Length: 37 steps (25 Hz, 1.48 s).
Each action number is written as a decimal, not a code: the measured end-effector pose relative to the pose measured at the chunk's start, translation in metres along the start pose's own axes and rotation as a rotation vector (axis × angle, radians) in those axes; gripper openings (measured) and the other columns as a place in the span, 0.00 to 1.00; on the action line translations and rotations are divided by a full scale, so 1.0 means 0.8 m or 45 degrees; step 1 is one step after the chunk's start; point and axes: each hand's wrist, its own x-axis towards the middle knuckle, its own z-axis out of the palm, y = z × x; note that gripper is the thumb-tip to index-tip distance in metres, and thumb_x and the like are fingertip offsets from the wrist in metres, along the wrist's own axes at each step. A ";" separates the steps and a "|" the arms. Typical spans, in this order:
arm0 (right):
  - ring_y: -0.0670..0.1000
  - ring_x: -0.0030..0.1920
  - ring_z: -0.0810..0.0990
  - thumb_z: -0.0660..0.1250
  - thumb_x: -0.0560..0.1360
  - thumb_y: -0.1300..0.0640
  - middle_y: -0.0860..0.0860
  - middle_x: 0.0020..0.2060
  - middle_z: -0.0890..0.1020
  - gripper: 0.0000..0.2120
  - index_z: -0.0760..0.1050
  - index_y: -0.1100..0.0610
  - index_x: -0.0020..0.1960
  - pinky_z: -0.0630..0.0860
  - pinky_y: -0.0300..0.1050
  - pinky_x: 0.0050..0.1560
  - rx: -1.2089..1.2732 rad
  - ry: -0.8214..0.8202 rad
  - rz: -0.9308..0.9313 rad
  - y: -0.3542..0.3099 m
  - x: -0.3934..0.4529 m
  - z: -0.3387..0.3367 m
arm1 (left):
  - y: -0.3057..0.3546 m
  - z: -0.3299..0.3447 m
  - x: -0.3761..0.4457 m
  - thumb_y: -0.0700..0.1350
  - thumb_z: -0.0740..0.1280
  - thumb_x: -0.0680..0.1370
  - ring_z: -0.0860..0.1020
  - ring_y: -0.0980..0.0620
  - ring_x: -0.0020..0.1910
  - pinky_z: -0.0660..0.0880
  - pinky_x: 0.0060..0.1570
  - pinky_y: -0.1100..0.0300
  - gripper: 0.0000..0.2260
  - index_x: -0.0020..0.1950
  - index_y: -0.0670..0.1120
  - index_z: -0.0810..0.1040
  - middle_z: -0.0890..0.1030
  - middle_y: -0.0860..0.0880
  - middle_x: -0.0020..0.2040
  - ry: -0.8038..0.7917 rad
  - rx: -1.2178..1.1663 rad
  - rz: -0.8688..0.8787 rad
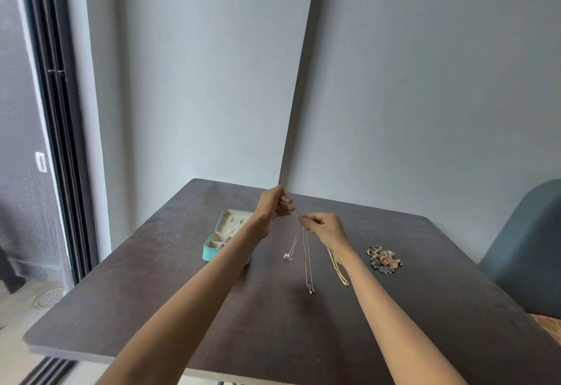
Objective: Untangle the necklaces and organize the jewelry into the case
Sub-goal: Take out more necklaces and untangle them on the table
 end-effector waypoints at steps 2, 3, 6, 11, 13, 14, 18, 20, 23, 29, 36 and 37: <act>0.43 0.39 0.80 0.71 0.72 0.59 0.47 0.38 0.84 0.05 0.82 0.50 0.44 0.76 0.37 0.45 0.034 0.028 -0.058 -0.015 0.004 -0.005 | 0.006 0.003 0.000 0.36 0.55 0.76 0.71 0.53 0.22 0.72 0.35 0.59 0.10 0.35 0.44 0.67 0.68 0.48 0.29 0.015 -0.065 0.058; 0.42 0.38 0.80 0.71 0.73 0.60 0.47 0.38 0.84 0.04 0.83 0.52 0.45 0.75 0.34 0.44 0.050 0.035 -0.082 -0.023 0.005 -0.009 | 0.009 0.004 0.000 0.36 0.56 0.77 0.70 0.53 0.22 0.72 0.34 0.59 0.10 0.36 0.44 0.67 0.67 0.47 0.30 0.011 -0.108 0.090; 0.40 0.39 0.78 0.71 0.72 0.61 0.46 0.38 0.83 0.03 0.82 0.55 0.44 0.74 0.34 0.45 0.081 0.014 -0.143 -0.042 0.007 -0.018 | 0.023 0.011 -0.001 0.36 0.57 0.78 0.66 0.53 0.26 0.71 0.31 0.60 0.09 0.38 0.45 0.68 0.66 0.48 0.30 0.005 -0.185 0.130; 0.44 0.37 0.74 0.71 0.71 0.65 0.48 0.36 0.77 0.07 0.74 0.56 0.42 0.71 0.34 0.40 0.091 -0.105 -0.072 -0.050 0.002 -0.018 | 0.043 0.022 -0.002 0.36 0.58 0.77 0.68 0.51 0.29 0.71 0.33 0.60 0.09 0.37 0.44 0.71 0.71 0.48 0.31 -0.080 -0.055 0.094; 0.46 0.42 0.75 0.69 0.73 0.63 0.49 0.41 0.78 0.06 0.75 0.54 0.46 0.73 0.37 0.43 0.175 -0.097 -0.058 -0.055 -0.002 -0.018 | 0.045 0.026 -0.004 0.37 0.59 0.77 0.69 0.52 0.29 0.71 0.33 0.60 0.08 0.38 0.43 0.73 0.73 0.48 0.32 -0.152 0.068 0.129; 0.47 0.44 0.76 0.68 0.74 0.61 0.49 0.42 0.78 0.06 0.76 0.53 0.49 0.73 0.38 0.45 0.221 -0.083 -0.062 -0.059 -0.004 -0.019 | 0.045 0.027 -0.005 0.37 0.60 0.77 0.69 0.52 0.30 0.71 0.33 0.61 0.08 0.39 0.43 0.74 0.74 0.48 0.33 -0.181 0.153 0.157; 0.47 0.41 0.74 0.68 0.75 0.58 0.49 0.39 0.79 0.02 0.80 0.52 0.46 0.72 0.40 0.44 0.249 0.043 -0.125 -0.072 -0.003 -0.025 | 0.042 0.028 -0.010 0.39 0.64 0.77 0.70 0.55 0.27 0.70 0.30 0.66 0.06 0.41 0.42 0.79 0.75 0.48 0.35 -0.255 0.415 0.223; 0.48 0.38 0.73 0.70 0.73 0.57 0.51 0.36 0.78 0.02 0.81 0.53 0.42 0.71 0.40 0.42 0.213 0.086 -0.134 -0.075 -0.001 -0.028 | 0.043 0.027 -0.011 0.40 0.64 0.77 0.70 0.56 0.26 0.68 0.31 0.65 0.07 0.41 0.42 0.78 0.75 0.48 0.35 -0.264 0.447 0.220; 0.47 0.39 0.74 0.70 0.74 0.57 0.52 0.38 0.80 0.03 0.81 0.52 0.42 0.73 0.38 0.41 0.202 0.060 -0.114 -0.073 -0.003 -0.029 | 0.045 0.027 -0.012 0.39 0.60 0.77 0.70 0.54 0.28 0.66 0.31 0.64 0.11 0.36 0.42 0.76 0.74 0.48 0.35 -0.285 0.475 0.179; 0.44 0.37 0.77 0.68 0.75 0.58 0.50 0.37 0.81 0.04 0.81 0.55 0.42 0.74 0.33 0.39 0.119 0.045 -0.127 -0.068 -0.003 -0.037 | 0.032 0.028 -0.011 0.38 0.57 0.77 0.73 0.51 0.31 0.70 0.35 0.61 0.09 0.37 0.42 0.72 0.77 0.46 0.37 -0.242 0.362 0.094; 0.45 0.35 0.76 0.69 0.74 0.52 0.49 0.32 0.80 0.08 0.80 0.56 0.40 0.73 0.43 0.43 -0.080 0.094 -0.138 -0.042 -0.002 -0.033 | 0.002 0.029 -0.012 0.37 0.56 0.79 0.80 0.51 0.31 0.77 0.40 0.59 0.08 0.40 0.43 0.68 0.78 0.47 0.33 -0.214 0.284 0.135; 0.45 0.35 0.76 0.67 0.75 0.51 0.48 0.32 0.79 0.08 0.78 0.55 0.41 0.73 0.43 0.42 -0.085 0.085 -0.126 -0.042 -0.003 -0.033 | -0.001 0.029 -0.013 0.37 0.57 0.79 0.80 0.52 0.29 0.77 0.40 0.58 0.07 0.41 0.43 0.68 0.78 0.47 0.33 -0.220 0.271 0.132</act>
